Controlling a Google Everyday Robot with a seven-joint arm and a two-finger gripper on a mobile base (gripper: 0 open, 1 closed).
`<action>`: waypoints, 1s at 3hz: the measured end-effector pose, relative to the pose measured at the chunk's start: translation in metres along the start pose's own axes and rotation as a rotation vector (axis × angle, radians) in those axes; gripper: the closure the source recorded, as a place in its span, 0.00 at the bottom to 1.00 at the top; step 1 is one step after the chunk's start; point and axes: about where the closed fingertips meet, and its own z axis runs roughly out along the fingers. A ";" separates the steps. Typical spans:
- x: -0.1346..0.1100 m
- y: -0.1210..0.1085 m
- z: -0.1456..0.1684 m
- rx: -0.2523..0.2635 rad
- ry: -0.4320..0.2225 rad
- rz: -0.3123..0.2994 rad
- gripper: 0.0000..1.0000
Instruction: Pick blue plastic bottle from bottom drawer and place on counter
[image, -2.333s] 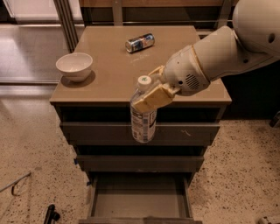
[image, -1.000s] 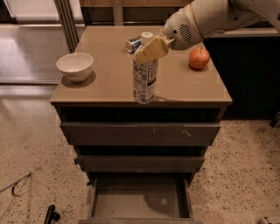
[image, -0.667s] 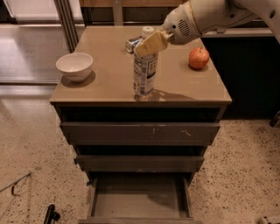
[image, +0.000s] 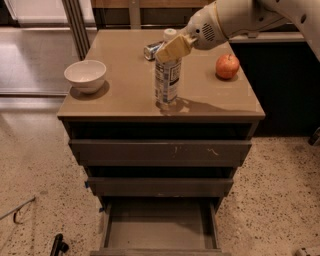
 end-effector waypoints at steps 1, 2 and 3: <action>0.005 -0.005 0.006 0.004 0.027 -0.014 1.00; 0.008 -0.006 0.009 0.000 0.046 -0.017 1.00; 0.008 -0.006 0.009 -0.001 0.046 -0.017 1.00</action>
Offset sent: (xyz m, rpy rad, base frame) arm 0.0080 -0.0044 -0.0153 -0.0702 0.0086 0.0098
